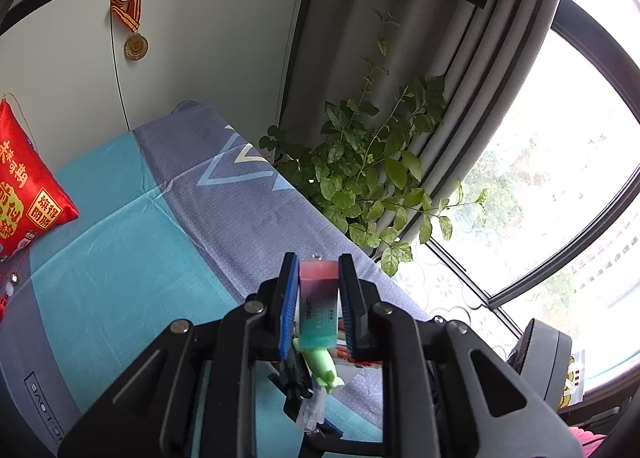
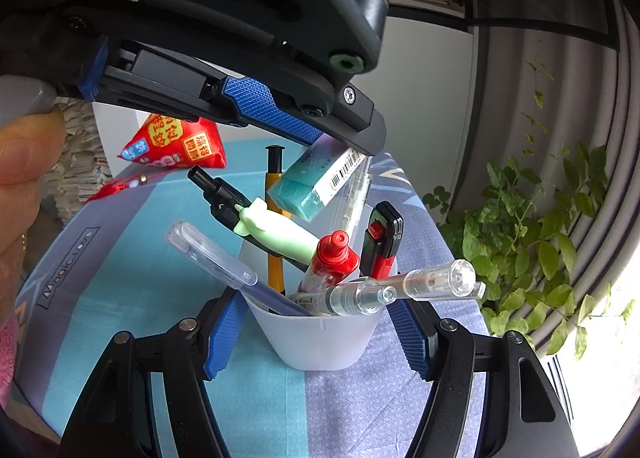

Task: Organize stationery
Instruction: 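Carry the pink-teal eraser with the left tool and drop it into the cup, then set the cup on the table with the right tool and open it while the left tool withdraws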

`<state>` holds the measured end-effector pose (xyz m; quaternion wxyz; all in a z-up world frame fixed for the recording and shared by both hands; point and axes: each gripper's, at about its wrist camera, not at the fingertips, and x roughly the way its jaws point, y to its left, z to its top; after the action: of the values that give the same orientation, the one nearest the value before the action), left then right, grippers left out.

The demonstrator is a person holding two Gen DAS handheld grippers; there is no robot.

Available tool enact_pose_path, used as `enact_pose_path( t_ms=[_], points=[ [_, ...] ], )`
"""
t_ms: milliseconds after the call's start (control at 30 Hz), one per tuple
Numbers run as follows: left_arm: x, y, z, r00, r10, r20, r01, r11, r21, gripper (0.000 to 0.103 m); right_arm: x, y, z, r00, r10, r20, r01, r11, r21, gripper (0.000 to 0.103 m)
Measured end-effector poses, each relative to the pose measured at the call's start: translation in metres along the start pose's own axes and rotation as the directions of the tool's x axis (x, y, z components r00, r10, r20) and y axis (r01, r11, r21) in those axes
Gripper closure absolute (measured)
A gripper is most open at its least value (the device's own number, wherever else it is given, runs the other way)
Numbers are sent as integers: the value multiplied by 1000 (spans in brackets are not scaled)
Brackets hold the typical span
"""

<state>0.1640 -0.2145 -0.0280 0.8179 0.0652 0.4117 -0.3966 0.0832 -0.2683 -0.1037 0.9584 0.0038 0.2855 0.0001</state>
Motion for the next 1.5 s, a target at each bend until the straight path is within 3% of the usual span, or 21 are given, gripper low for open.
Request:
enact_pose_path(
  t_ms=[267, 767, 967, 1133, 1367, 1500],
  points=[
    [-4, 6, -3, 1000, 7, -5, -7, 1000, -18, 86, 2, 1, -1, 1000, -3, 1, 3, 1000, -7, 33],
    [-55, 54, -17, 993, 59, 105, -43, 987, -153, 77, 2, -5, 4, 1000, 11, -20, -10, 999, 48, 33],
    [-64, 74, -35, 991, 87, 104, -64, 976, -207, 77, 4, -11, 9, 999, 27, -27, -23, 992, 126, 29],
    [-68, 87, -45, 991, 95, 98, -70, 969, -236, 77, 3, -4, 12, 1000, 4, -22, -2, 993, 114, 24],
    [-71, 97, -57, 992, 89, 95, -62, 964, -257, 77, 13, 0, 19, 998, -6, -56, 10, 996, 87, 25],
    [-72, 104, -62, 991, 95, 92, -66, 960, -274, 77, 19, -4, 18, 997, 0, -79, 6, 997, 79, 32]
  ],
)
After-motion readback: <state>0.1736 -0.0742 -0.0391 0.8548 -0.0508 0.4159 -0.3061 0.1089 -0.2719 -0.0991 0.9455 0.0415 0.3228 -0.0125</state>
